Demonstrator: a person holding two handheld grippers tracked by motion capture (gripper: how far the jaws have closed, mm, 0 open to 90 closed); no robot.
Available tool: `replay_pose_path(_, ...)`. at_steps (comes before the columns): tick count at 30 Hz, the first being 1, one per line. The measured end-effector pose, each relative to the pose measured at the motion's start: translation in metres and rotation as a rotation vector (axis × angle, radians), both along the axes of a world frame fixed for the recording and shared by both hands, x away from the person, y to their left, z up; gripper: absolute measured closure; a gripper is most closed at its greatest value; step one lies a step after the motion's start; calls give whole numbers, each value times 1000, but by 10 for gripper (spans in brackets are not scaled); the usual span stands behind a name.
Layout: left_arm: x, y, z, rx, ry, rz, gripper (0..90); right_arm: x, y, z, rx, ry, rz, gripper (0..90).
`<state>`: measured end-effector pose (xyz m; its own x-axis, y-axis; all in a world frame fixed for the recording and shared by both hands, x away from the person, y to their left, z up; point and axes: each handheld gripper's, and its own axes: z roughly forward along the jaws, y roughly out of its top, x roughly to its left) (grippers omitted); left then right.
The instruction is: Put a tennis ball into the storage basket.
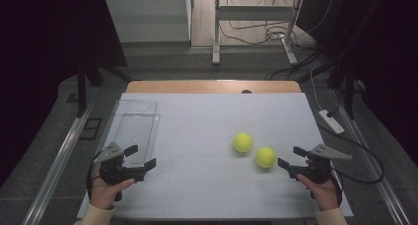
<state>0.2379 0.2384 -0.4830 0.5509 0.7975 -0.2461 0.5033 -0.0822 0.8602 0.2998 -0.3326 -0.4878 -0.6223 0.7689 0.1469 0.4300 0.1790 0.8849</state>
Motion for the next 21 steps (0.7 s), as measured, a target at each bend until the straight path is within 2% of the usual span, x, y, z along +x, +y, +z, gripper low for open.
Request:
replay_pose_path(4, 0, -1, 0, -9, 7, 1, 80, 0, -1, -1, 5, 2, -7, 142)
replay_pose_path(21, 4, -18, 5, 1, 26, -28, 66, 2, 1, -2, -2, 3, 7, 142)
